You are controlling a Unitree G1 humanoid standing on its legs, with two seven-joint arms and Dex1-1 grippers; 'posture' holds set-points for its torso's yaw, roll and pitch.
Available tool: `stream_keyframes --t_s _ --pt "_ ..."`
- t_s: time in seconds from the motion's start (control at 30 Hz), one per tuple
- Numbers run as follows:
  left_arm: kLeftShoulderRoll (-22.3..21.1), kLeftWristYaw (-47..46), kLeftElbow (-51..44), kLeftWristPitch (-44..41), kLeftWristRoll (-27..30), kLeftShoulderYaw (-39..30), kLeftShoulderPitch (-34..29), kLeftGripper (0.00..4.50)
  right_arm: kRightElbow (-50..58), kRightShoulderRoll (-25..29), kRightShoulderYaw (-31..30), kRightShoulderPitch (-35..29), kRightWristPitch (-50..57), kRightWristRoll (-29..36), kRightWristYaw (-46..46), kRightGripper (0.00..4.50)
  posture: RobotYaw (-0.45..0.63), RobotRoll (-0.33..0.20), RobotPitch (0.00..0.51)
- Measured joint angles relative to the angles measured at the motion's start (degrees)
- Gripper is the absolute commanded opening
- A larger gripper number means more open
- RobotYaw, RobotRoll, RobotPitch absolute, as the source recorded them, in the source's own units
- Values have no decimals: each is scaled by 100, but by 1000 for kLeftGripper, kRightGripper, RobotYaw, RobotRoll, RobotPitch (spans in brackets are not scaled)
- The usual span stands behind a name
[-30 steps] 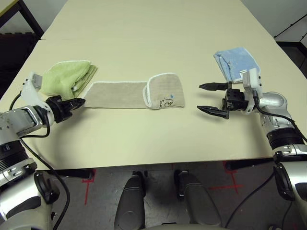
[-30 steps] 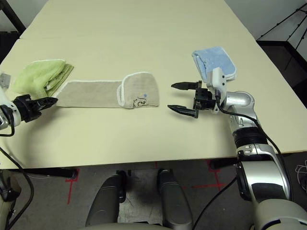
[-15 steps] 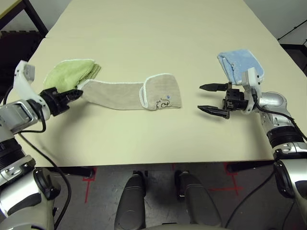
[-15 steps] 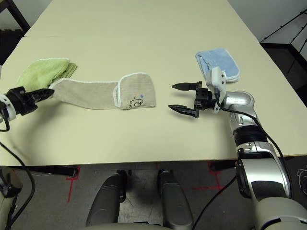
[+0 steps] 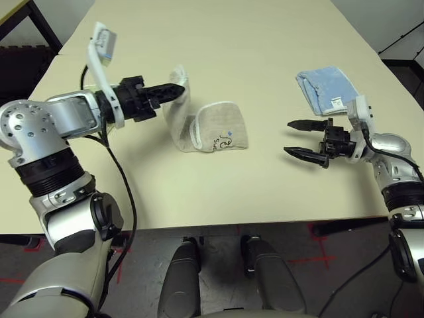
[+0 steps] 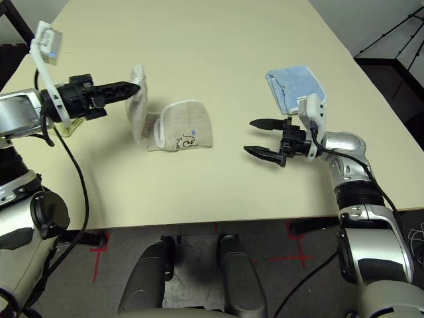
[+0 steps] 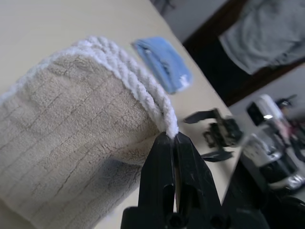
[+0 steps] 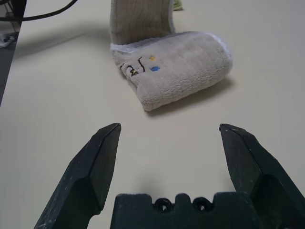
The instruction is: Fold the towel and set it aside.
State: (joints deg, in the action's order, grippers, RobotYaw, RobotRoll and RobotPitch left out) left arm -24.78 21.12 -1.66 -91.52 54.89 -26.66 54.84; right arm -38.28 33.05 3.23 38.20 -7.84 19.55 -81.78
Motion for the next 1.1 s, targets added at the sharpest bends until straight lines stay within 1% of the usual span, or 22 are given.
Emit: stream_keyframes --t_s 0.13,0.23,0.37,0.43,0.63,0.77,0.93,1.1 --pt "284 -199 -1 0 151 92 141 25 23 -4 1 -53 22 0 69 4500 59 0 191" --pt "632 -357 -11 1 126 159 140 25 23 -7 2 -52 20 -2 106 4500 55 0 191" --pt "974 -552 -47 97 -82 394 -5 25 23 -11 2 -49 8 -3 169 4500 51 0 193" --pt "1106 -636 -44 286 -250 553 -88 25 23 -11 2 -48 -10 -4 183 4500 44 0 196" --pt "1203 -716 245 1118 -852 1071 -244 25 24 -9 2 -45 -53 -4 232 4500 39 0 198" --pt "1306 -698 288 1346 -1003 1283 -316 25 24 -1 2 -46 -74 -5 252 4500 36 0 196" --pt "1483 -653 251 1351 -993 1456 -470 25 24 4 2 -46 -114 -7 275 4500 36 0 192" --pt "1525 -613 24 1125 -928 1484 -528 25 0 8 2 -39 -163 -15 277 4500 39 0 189"
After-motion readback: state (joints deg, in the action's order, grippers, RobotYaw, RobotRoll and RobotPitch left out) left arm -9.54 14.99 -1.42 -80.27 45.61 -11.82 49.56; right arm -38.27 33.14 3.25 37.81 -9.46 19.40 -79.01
